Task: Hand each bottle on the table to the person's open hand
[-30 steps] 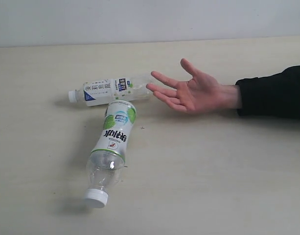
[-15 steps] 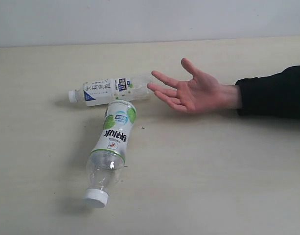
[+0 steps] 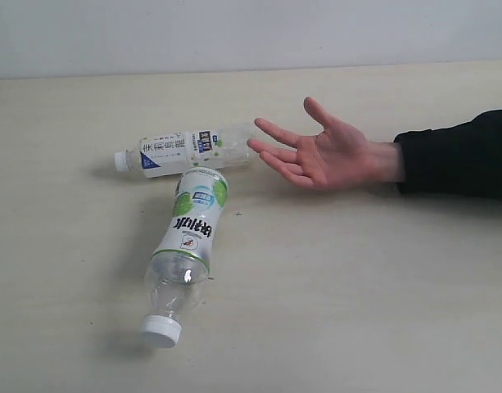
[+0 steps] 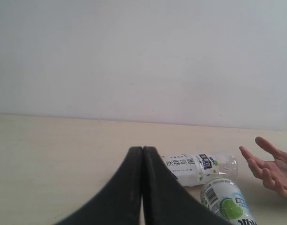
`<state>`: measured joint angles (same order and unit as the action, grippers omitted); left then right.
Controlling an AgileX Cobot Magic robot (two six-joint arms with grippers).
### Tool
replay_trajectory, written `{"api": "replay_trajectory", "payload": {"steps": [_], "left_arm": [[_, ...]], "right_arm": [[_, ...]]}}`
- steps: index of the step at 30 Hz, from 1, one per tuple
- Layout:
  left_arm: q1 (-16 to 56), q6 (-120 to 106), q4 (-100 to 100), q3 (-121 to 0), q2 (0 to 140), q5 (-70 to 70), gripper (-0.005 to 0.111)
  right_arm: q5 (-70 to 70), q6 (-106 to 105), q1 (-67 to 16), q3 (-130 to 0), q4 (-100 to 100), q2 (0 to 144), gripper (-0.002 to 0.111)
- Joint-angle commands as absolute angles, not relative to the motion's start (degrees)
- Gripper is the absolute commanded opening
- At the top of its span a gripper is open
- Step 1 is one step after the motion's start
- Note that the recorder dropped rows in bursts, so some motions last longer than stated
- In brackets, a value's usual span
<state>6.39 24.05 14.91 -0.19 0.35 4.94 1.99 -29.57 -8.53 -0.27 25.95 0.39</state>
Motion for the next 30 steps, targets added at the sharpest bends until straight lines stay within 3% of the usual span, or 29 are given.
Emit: {"api": "replay_trajectory", "payload": {"steps": [1,21,30], "left_arm": [[6.7,24.2,15.0,0.0,0.0,5.0,0.001],[6.7,30.8,12.8,0.0,0.0,-1.2,0.001],[6.7,26.1,6.8,-0.1,2.1,-36.3,0.000]], "right_arm": [[2.0,-29.9,-8.2,0.0,26.1,0.0,0.017],[2.0,-29.9,-8.2,0.0,26.1,0.0,0.017],[2.1,-29.9,-8.2,0.0,26.4,0.0,0.017]]}}
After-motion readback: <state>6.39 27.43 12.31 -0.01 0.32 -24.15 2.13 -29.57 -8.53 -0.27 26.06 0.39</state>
